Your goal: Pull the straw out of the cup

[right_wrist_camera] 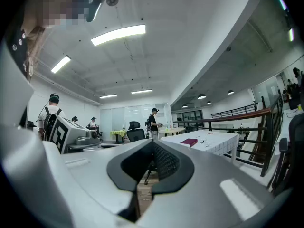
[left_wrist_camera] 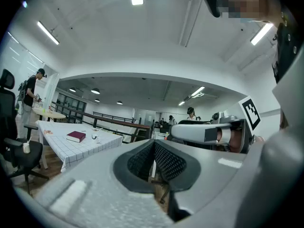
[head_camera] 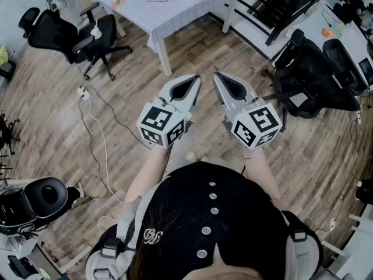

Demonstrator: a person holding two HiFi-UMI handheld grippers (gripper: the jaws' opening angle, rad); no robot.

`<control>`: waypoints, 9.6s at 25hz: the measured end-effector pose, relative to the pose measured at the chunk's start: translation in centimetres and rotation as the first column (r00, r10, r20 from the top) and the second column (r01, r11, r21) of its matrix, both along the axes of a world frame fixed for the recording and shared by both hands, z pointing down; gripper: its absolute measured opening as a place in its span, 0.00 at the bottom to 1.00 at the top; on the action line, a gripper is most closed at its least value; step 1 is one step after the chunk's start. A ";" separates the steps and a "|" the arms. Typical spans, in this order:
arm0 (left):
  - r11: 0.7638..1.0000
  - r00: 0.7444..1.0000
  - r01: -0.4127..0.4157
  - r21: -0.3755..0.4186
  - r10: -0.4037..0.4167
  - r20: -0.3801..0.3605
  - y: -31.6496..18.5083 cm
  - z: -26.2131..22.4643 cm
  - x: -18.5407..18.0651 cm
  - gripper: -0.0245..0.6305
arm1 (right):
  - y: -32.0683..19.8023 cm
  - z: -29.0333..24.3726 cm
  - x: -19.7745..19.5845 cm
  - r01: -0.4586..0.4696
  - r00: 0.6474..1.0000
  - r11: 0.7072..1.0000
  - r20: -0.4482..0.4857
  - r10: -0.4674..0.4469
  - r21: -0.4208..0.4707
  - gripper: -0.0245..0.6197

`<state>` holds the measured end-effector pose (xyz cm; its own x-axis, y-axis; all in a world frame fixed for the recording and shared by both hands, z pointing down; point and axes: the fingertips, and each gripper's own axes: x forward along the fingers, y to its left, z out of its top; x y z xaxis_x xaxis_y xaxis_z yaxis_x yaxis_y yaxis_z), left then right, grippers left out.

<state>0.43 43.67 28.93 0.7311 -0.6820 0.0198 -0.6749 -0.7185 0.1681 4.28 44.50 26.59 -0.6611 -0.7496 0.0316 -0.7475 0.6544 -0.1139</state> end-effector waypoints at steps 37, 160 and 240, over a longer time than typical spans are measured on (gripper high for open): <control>1.000 0.999 -0.013 0.004 0.013 -0.031 -8.7 2.1 -1.3 0.03 | -8.7 3.0 -1.2 -0.035 0.999 0.999 0.015 0.035 -0.026 0.04; 0.936 0.994 0.030 -0.351 -0.065 -0.089 -76.7 14.4 1.0 0.03 | -78.6 16.6 0.9 0.068 0.997 0.908 0.055 -0.050 -0.413 0.08; 0.985 0.993 0.039 -0.166 -0.057 -0.100 -76.4 7.3 -2.2 0.03 | -80.6 9.3 0.5 -0.003 0.993 0.968 0.110 0.031 -0.250 0.09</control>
<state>-1.77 -32.75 36.18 0.7015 -0.7102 0.0598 -0.6806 -0.6427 0.3517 4.75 -36.12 35.85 -0.6583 -0.7387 0.1448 -0.7314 0.5822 -0.3550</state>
